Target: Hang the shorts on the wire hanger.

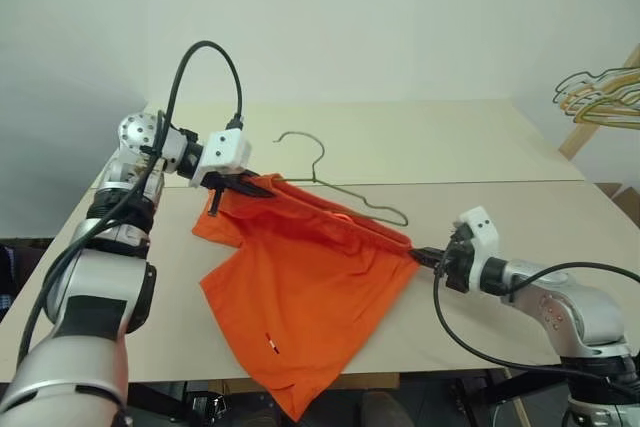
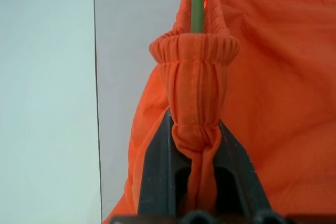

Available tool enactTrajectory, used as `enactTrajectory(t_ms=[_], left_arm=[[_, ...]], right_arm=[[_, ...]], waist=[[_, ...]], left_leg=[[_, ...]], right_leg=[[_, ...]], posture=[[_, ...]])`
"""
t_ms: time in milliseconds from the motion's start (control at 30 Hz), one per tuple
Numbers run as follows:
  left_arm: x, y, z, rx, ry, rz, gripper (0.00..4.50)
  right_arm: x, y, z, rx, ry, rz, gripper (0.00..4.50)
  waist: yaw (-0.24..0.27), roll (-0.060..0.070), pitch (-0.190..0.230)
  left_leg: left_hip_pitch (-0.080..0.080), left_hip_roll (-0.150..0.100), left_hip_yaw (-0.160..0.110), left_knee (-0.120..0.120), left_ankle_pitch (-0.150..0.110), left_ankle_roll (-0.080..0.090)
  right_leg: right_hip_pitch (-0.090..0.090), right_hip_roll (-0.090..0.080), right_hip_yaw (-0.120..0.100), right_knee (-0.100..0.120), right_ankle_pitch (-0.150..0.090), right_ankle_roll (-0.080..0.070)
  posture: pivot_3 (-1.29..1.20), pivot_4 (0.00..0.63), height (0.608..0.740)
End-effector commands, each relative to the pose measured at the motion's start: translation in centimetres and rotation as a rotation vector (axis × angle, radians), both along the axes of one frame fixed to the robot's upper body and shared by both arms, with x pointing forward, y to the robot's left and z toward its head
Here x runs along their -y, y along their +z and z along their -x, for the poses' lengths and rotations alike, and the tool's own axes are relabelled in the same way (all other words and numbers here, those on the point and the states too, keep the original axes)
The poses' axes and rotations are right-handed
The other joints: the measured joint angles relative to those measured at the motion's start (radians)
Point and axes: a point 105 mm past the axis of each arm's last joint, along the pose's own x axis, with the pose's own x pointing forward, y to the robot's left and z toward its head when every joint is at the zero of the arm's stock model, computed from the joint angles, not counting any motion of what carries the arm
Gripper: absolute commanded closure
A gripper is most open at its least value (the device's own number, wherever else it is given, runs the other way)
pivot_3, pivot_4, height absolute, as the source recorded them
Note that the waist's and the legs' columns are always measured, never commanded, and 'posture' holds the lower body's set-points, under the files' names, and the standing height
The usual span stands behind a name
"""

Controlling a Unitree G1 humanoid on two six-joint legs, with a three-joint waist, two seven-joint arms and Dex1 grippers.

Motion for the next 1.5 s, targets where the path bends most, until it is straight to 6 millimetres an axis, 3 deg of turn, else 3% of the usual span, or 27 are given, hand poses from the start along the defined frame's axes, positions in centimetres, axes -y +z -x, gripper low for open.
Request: enactTrajectory(t_ms=[33,300,433,600,800,900,1067,1167,1500], left_arm=[[-1.4,1.3,0.0,0.059,0.017,-0.014,4.5],[-2.3,0.0,-0.4,0.077,0.039,-0.104,4.5],[-2.6,-0.6,-1.6,0.128,0.124,-0.147,4.5],[-1.7,-1.1,-2.0,0.158,0.141,-0.125,4.5],[0.6,-0.8,-2.1,0.199,0.112,-0.023,4.5],[1.2,-0.6,-2.1,0.208,0.105,0.031,4.5],[1.6,-0.8,-1.8,0.211,0.094,0.054,4.5],[1.9,-0.9,-1.5,0.21,0.087,0.074,4.5],[3.4,-0.5,-0.9,0.218,0.039,0.135,4.5]], right_arm=[[1.6,0.6,-0.8,0.028,-0.056,0.054,4.47],[1.8,1.4,-1.2,0.052,-0.053,0.065,4.47],[1.7,2.5,-1.1,0.12,-0.014,0.125,4.47],[0.0,7.7,0.2,0.336,0.188,0.236,4.47],[-2.0,11.8,0.2,0.511,0.384,0.473,4.47],[-2.5,12.0,-0.1,0.536,0.461,0.574,4.47],[-3.6,12.9,-1.0,0.622,0.519,0.599,4.47],[-4.2,12.4,-1.1,0.642,0.567,0.65,4.47],[-5.1,11.9,-3.0,0.667,0.551,0.694,4.47]], waist=[[0.001,0.0,0.0],[0.001,0.0,0.0],[0.001,0.0,0.0],[-0.002,0.0,0.0],[-0.013,0.0,0.0],[-0.02,0.0,0.0],[-0.043,0.0,0.0],[-0.051,0.0,0.0],[-0.061,0.0,0.0]], left_leg=[[0.0,0.0,0.0,0.0,0.0,0.0],[0.0,0.0,0.0,0.0,0.0,0.0],[0.0,-0.001,0.0,0.0,0.0,0.0],[-0.001,-0.001,0.0,0.0,0.0,0.0],[-0.001,0.0,0.001,0.001,-0.001,0.001],[-0.001,0.002,0.0,0.001,-0.001,0.001],[-0.001,0.001,0.0,0.001,0.001,-0.001],[-0.001,0.0,0.0,0.001,0.001,-0.001],[-0.001,0.001,0.0,0.001,0.001,-0.002]], right_leg=[[0.0,0.0,0.0,0.0,0.0,0.0],[0.0,0.0,0.0,0.0,0.0,0.0],[0.0,-0.001,0.0,0.0,0.0,0.0],[-0.001,-0.001,0.0,0.0,0.0,0.001],[-0.001,-0.001,0.0,0.0,0.0,0.001],[-0.001,0.0,0.0,0.0,0.0,0.001],[-0.001,-0.001,0.0,0.0,0.0,0.001],[-0.001,-0.003,0.0,0.0,0.0,0.001],[-0.001,-0.003,0.0,0.001,0.0,0.001]], posture=[[-0.12,0.0,0.74],[-0.13,0.0,0.74],[-0.15,0.0,0.74],[-0.18,0.0,0.74],[-0.22,0.0,0.74],[-0.22,0.0,0.74],[-0.2,0.0,0.74],[-0.2,0.0,0.74],[-0.22,0.0,0.74]])
